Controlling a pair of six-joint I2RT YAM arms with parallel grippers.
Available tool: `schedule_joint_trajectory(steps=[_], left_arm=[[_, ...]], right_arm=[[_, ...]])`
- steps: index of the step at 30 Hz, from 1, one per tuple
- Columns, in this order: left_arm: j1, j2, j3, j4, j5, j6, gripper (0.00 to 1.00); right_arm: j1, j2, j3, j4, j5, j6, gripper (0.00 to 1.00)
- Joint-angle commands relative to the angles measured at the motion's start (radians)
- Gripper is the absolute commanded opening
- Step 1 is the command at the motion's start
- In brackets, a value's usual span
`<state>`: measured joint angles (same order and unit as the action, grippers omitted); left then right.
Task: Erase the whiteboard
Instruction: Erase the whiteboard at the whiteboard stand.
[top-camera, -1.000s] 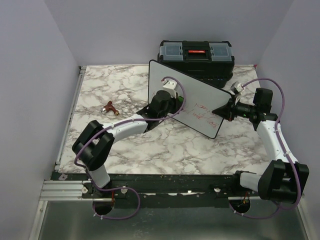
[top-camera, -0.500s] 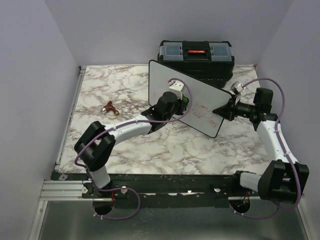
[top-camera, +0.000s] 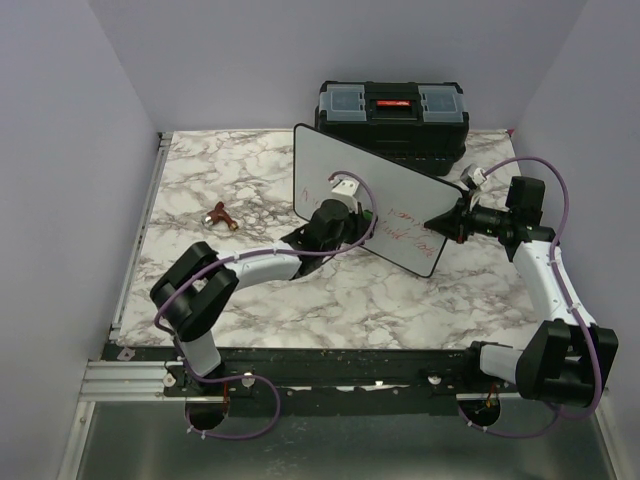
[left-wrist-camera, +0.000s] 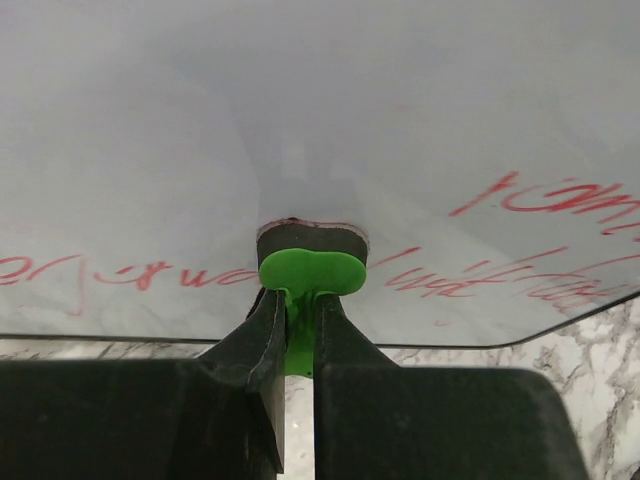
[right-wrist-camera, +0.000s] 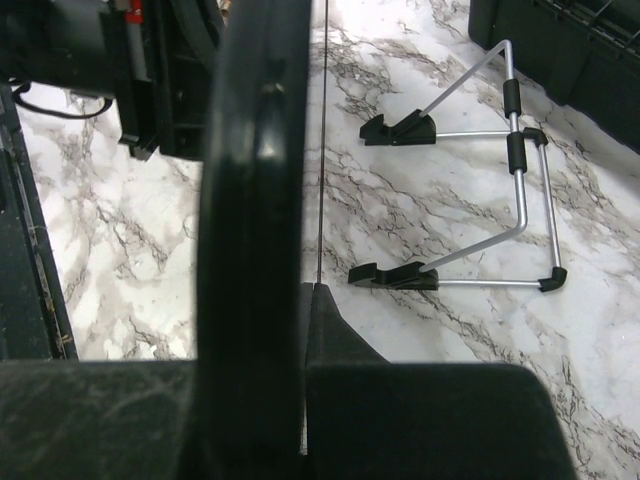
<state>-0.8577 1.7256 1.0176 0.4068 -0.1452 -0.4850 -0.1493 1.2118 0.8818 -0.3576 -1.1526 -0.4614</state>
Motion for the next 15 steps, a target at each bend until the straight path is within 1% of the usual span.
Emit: schedule_joint_trajectory(steps=[1, 6, 11, 15], left_arm=[[0.107, 0.003, -0.03, 0.004, -0.01, -0.029, 0.0], [0.147, -0.024, 0.008, -0.023, -0.004, 0.018, 0.0], [0.143, -0.042, 0.068, -0.042, 0.005, 0.05, 0.0], [0.114, -0.061, 0.091, -0.044, 0.017, 0.065, 0.0]], right_arm=[[0.038, -0.02, 0.002, -0.103, -0.17, 0.012, 0.01], [0.038, -0.021, 0.002, -0.104, -0.17, 0.011, 0.01], [0.038, -0.018, 0.002, -0.103, -0.168, 0.012, 0.01], [0.038, -0.015, 0.002, -0.103, -0.168, 0.012, 0.01]])
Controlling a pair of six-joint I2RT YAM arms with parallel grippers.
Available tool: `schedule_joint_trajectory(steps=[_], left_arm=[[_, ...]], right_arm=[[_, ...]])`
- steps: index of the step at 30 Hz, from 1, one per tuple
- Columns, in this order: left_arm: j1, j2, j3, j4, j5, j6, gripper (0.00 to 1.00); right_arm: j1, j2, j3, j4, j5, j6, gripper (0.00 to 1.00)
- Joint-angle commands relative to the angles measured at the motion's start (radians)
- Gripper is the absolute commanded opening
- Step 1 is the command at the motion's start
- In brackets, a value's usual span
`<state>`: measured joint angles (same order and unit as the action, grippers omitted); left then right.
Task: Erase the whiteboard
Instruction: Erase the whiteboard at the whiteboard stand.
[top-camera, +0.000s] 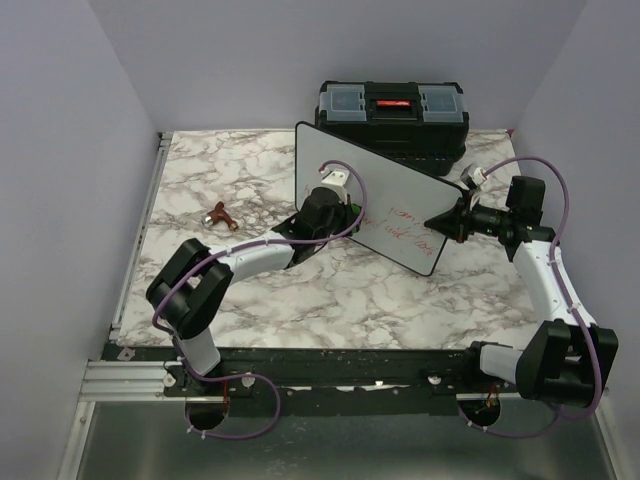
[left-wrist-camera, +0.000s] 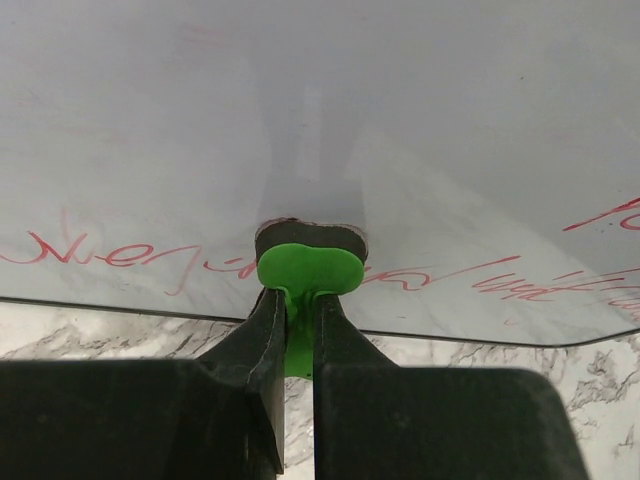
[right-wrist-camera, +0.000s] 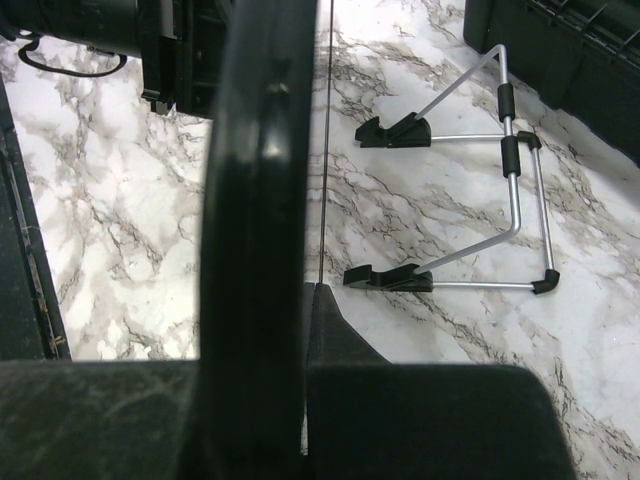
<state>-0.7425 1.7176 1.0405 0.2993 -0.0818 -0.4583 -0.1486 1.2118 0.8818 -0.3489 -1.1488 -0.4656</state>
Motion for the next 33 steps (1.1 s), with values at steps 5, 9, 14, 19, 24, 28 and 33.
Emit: schedule_joint_trajectory(steps=[5, 9, 14, 19, 24, 28, 33], left_arm=[[-0.085, -0.049, 0.095, 0.062, -0.033, 0.053, 0.0], [-0.144, -0.02, 0.101, 0.078, -0.049, 0.038, 0.0], [-0.167, 0.018, 0.078, 0.098, -0.054, -0.004, 0.0], [-0.137, 0.009, 0.053, 0.092, -0.077, 0.002, 0.0], [-0.082, -0.032, 0.109, 0.064, -0.057, 0.054, 0.0], [-0.068, -0.039, 0.208, 0.026, -0.046, 0.104, 0.0], [-0.077, -0.031, 0.296, 0.008, -0.034, 0.11, 0.0]], right_arm=[[0.037, -0.011, 0.002, -0.111, -0.173, 0.015, 0.01], [0.037, -0.012, 0.002, -0.111, -0.172, 0.016, 0.01], [0.037, -0.011, 0.002, -0.111, -0.173, 0.016, 0.01], [0.038, -0.013, 0.002, -0.111, -0.173, 0.015, 0.01], [0.038, -0.014, 0.002, -0.111, -0.173, 0.016, 0.01], [0.037, -0.012, 0.002, -0.111, -0.172, 0.016, 0.01], [0.037, -0.01, 0.002, -0.111, -0.17, 0.016, 0.01]])
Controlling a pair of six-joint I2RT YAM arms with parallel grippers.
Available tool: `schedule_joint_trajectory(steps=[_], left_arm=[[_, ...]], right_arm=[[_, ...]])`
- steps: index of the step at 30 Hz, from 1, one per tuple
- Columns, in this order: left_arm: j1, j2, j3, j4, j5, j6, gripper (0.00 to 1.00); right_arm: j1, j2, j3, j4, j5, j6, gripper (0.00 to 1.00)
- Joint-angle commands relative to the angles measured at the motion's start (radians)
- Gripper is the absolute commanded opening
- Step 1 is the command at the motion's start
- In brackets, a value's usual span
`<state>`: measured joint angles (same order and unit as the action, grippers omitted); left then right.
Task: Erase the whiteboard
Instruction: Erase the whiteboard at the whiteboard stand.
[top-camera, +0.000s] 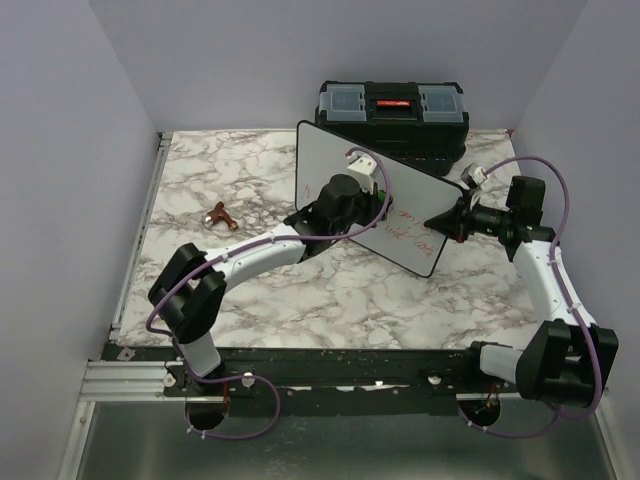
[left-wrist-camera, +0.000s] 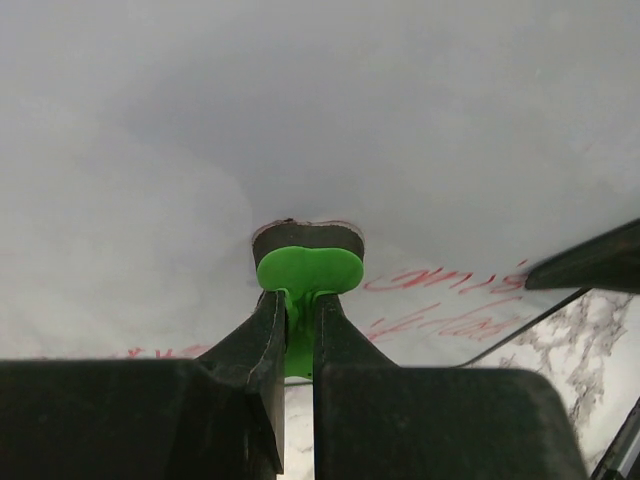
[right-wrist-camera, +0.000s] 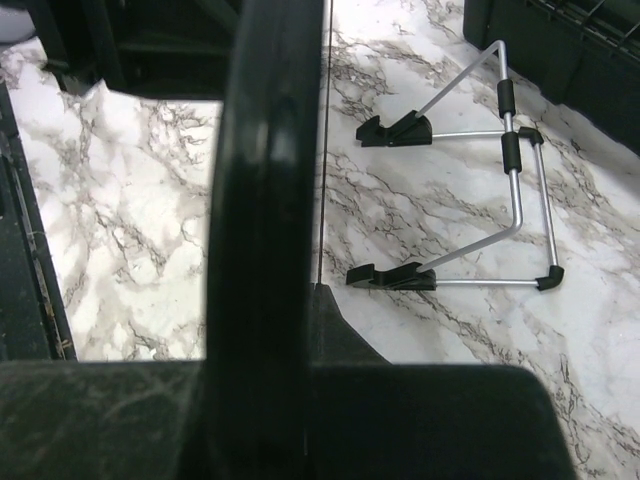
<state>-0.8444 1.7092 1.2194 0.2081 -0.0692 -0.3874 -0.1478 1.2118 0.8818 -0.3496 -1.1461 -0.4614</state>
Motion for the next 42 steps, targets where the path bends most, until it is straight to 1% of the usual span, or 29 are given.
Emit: schedule_joint_trajectory(steps=[1, 5, 11, 17, 24, 28, 37, 42], left_arm=[[0.02, -0.017, 0.122, 0.099, -0.047, 0.038, 0.0], [-0.008, 0.018, 0.113, 0.099, -0.041, 0.019, 0.0], [-0.059, 0.064, 0.02, 0.139, -0.05, -0.05, 0.0], [-0.099, 0.096, -0.055, 0.159, -0.092, -0.089, 0.0], [-0.122, 0.122, -0.093, 0.131, -0.166, -0.118, 0.0], [-0.108, 0.107, -0.097, 0.121, -0.194, -0.099, 0.0], [0.024, 0.023, -0.024, 0.081, -0.179, -0.013, 0.0], [0.037, 0.003, 0.025, 0.073, -0.154, 0.012, 0.0]], right_arm=[[0.036, -0.009, 0.002, -0.109, -0.172, 0.011, 0.01], [0.037, -0.008, 0.002, -0.111, -0.173, 0.012, 0.01], [0.036, -0.007, 0.002, -0.111, -0.172, 0.01, 0.01], [0.036, -0.008, 0.002, -0.111, -0.173, 0.01, 0.01], [0.037, -0.011, 0.002, -0.11, -0.175, 0.012, 0.0], [0.036, -0.013, 0.002, -0.111, -0.175, 0.012, 0.01], [0.036, -0.017, 0.002, -0.111, -0.175, 0.012, 0.01], [0.036, -0.013, 0.002, -0.111, -0.175, 0.012, 0.01]])
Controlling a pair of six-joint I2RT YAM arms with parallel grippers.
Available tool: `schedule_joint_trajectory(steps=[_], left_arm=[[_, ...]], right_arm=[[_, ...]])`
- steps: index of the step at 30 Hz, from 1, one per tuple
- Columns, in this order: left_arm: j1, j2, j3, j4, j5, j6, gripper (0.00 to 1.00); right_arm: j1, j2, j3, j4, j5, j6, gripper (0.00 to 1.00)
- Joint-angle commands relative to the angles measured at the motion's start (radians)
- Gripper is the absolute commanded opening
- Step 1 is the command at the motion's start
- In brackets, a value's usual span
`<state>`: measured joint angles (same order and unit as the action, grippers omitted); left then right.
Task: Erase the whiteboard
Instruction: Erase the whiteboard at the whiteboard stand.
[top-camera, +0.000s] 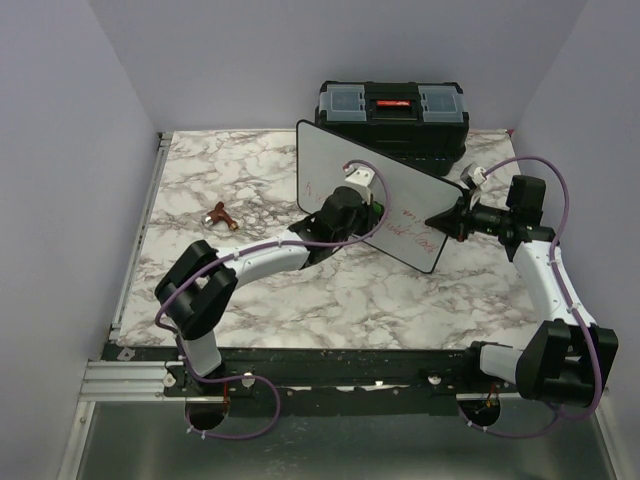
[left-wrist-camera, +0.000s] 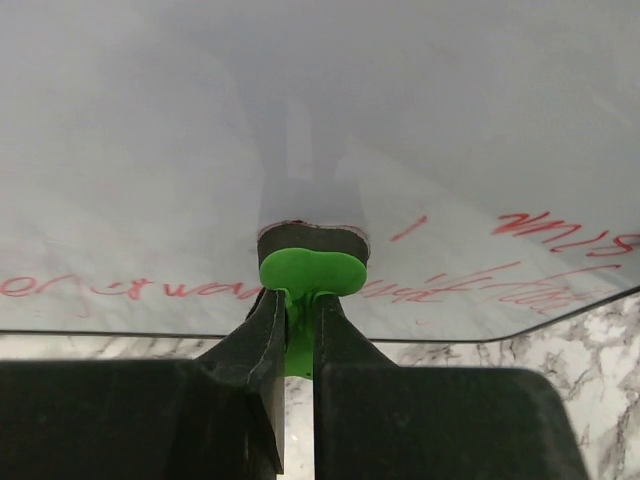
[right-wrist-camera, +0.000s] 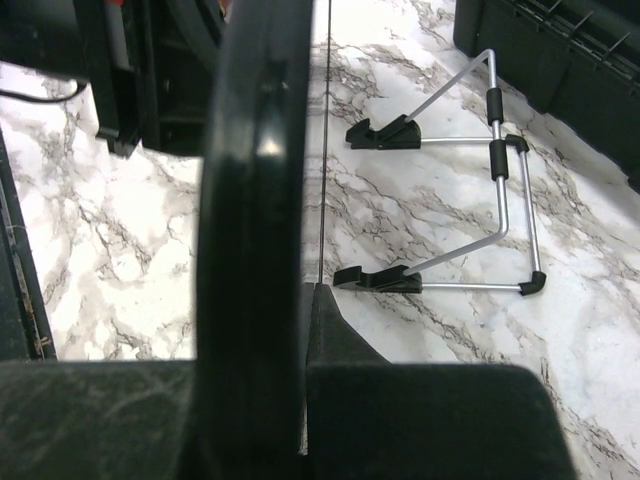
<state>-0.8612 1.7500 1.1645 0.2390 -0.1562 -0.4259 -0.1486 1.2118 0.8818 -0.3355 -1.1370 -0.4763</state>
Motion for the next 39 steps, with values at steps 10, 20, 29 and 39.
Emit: schedule_joint_trajectory(steps=[10, 20, 29, 39], left_arm=[[-0.063, 0.008, 0.109, 0.06, -0.001, 0.009, 0.0], [-0.127, 0.049, 0.058, 0.079, -0.01, -0.054, 0.0], [0.04, 0.003, 0.051, 0.043, -0.025, -0.027, 0.0], [0.089, -0.022, 0.053, 0.065, 0.011, -0.026, 0.0]], right_arm=[[0.037, -0.006, 0.002, -0.125, -0.182, 0.025, 0.01], [0.037, -0.009, 0.002, -0.126, -0.184, 0.025, 0.01], [0.037, -0.015, 0.002, -0.126, -0.184, 0.025, 0.01], [0.038, -0.012, 0.003, -0.126, -0.182, 0.023, 0.0]])
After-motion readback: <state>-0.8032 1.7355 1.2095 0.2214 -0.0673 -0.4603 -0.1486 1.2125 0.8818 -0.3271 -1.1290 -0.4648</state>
